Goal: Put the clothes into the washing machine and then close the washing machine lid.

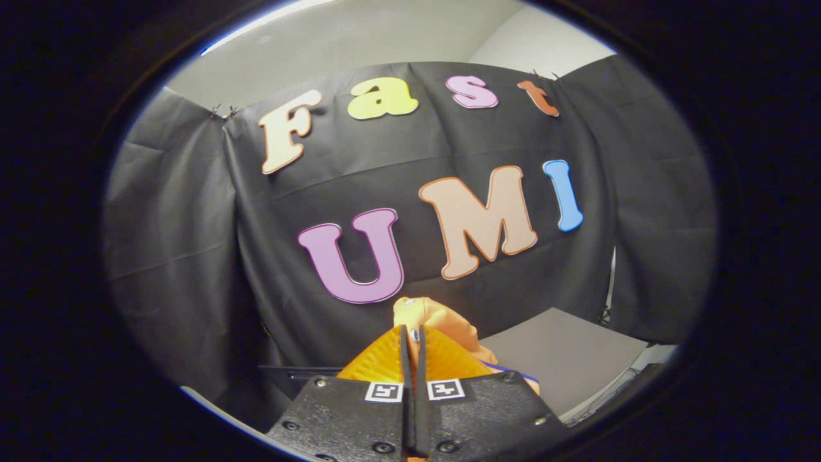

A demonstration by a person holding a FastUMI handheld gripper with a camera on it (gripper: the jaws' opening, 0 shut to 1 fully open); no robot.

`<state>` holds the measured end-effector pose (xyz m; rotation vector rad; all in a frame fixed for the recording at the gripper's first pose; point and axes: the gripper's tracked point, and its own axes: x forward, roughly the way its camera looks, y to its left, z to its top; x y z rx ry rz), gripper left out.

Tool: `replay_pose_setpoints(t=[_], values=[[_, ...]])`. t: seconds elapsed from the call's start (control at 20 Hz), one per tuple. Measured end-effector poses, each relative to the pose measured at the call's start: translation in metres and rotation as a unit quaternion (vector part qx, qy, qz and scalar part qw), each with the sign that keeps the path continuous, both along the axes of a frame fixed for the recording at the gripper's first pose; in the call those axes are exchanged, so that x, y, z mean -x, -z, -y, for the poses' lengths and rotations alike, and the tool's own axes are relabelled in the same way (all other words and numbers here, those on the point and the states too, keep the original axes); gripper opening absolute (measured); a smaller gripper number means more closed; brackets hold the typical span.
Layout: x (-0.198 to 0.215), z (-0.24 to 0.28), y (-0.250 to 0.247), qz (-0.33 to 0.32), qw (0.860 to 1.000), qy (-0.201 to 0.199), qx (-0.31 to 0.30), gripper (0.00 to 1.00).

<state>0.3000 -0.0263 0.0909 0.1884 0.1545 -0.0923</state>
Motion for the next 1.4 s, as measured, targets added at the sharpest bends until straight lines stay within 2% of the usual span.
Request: replay_pose_setpoints(t=[0.45, 0.8, 0.9, 1.15, 1.4], values=[[-0.006, -0.127, 0.013, 0.013, 0.997, -0.079, 0.021, 0.0], [-0.011, -0.211, 0.067, -0.005, 0.993, -0.113, 0.01, 0.0], [-0.013, -0.232, 0.085, -0.003, 0.992, -0.123, 0.025, 0.0], [-0.007, -0.265, 0.132, 0.009, 0.99, -0.134, 0.039, 0.0], [-0.003, -0.268, 0.158, 0.02, 0.989, -0.127, 0.066, 0.0]])
